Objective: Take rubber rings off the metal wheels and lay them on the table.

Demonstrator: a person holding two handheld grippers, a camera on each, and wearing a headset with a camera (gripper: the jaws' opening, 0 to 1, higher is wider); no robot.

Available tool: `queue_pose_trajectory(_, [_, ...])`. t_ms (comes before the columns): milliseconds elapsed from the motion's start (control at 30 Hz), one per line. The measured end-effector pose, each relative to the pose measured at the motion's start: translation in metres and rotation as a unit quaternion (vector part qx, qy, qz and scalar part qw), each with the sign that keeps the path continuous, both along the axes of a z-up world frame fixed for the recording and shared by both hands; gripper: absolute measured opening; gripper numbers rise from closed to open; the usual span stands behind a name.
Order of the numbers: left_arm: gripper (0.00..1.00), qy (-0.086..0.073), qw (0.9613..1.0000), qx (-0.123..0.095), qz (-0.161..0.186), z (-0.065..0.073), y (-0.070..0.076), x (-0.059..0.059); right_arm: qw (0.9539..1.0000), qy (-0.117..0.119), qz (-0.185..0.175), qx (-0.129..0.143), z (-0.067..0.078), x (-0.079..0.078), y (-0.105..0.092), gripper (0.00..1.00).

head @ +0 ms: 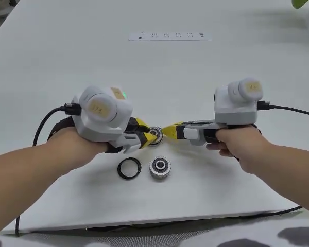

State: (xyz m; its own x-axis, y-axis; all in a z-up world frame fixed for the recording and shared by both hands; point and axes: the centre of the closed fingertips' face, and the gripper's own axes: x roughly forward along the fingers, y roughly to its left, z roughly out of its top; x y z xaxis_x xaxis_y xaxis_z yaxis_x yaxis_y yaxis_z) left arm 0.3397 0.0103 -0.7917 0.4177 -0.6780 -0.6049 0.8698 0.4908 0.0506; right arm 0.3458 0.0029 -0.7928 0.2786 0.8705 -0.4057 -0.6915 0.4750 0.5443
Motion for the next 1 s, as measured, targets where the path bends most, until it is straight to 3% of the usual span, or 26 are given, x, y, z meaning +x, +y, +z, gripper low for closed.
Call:
queue_pose_trajectory(600, [0.12,0.000,0.9999,0.009,0.005,0.000,-0.001,0.000,0.9999,0.007,0.012,0.009,0.004,-0.004,0.009,0.00])
queue_pose_trajectory(667, [0.12,-0.001,1.0000,0.009,0.004,0.000,-0.001,0.000,0.9996,0.008,0.020,0.016,0.007,-0.007,0.013,0.00])
queue_pose_trajectory(700, [0.12,-0.001,1.0000,0.008,0.004,0.000,-0.001,0.000,0.9979,0.015,0.043,0.047,0.016,-0.016,0.023,0.00])
queue_pose_trajectory(733, [0.13,-0.002,1.0000,0.009,0.004,0.000,-0.001,0.000,0.9992,0.004,0.027,0.029,0.013,-0.011,0.021,0.00])
queue_pose_trajectory(1000, [0.13,-0.004,1.0000,0.007,0.002,0.000,-0.001,0.001,0.9996,-0.003,0.024,0.013,0.006,-0.008,0.014,0.00])
